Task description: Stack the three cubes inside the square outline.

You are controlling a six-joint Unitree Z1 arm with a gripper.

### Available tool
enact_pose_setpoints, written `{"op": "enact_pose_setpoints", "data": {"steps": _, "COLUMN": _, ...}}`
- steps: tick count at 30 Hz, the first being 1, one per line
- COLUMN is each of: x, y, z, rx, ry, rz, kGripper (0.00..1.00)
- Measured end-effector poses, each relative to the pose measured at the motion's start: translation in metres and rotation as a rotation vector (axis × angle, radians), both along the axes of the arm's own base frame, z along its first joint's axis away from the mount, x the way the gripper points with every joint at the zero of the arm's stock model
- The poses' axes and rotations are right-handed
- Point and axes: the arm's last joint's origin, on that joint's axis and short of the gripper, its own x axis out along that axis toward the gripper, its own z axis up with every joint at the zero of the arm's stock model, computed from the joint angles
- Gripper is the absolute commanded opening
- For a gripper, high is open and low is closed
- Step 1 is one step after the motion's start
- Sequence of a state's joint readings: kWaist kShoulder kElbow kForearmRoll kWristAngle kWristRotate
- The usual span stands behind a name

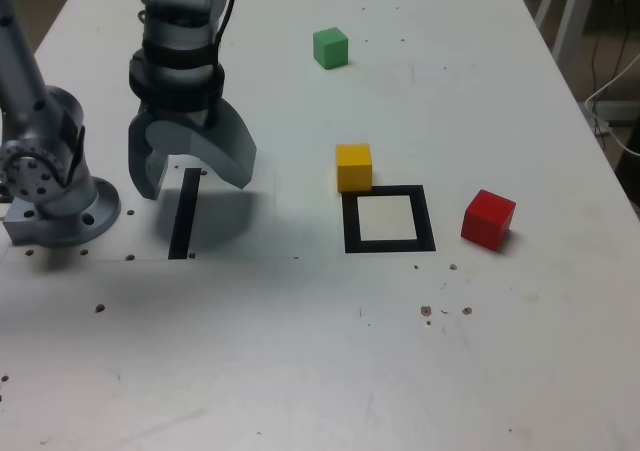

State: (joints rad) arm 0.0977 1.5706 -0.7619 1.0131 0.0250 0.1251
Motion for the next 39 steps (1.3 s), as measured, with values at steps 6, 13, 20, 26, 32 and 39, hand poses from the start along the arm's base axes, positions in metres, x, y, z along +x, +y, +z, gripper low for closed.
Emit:
{"op": "enact_pose_setpoints", "data": {"steps": 6, "x": 0.0, "y": 0.0, "z": 0.0, "rx": 0.0, "ry": 0.001, "rz": 0.0, "kGripper": 1.0}}
{"op": "enact_pose_setpoints", "data": {"steps": 13, "x": 0.005, "y": 0.001, "z": 0.004, "rx": 0.002, "ry": -0.015, "rz": 0.0, "kGripper": 1.0}}
{"op": "enact_pose_setpoints", "data": {"steps": 20, "x": 0.011, "y": 0.002, "z": 0.009, "rx": 0.026, "ry": -0.038, "rz": 0.015, "kGripper": 1.0}}
{"op": "enact_pose_setpoints", "data": {"steps": 26, "x": 0.02, "y": 0.002, "z": 0.012, "rx": 0.035, "ry": -0.039, "rz": 0.013, "kGripper": 1.0}}
{"op": "enact_pose_setpoints", "data": {"steps": 32, "x": 0.031, "y": -0.004, "z": 0.02, "rx": 0.035, "ry": -0.038, "rz": -0.021, "kGripper": 1.0}}
{"op": "enact_pose_setpoints", "data": {"steps": 39, "x": 0.053, "y": -0.018, "z": 0.027, "rx": 0.039, "ry": -0.036, "rz": -0.069, "kGripper": 1.0}}
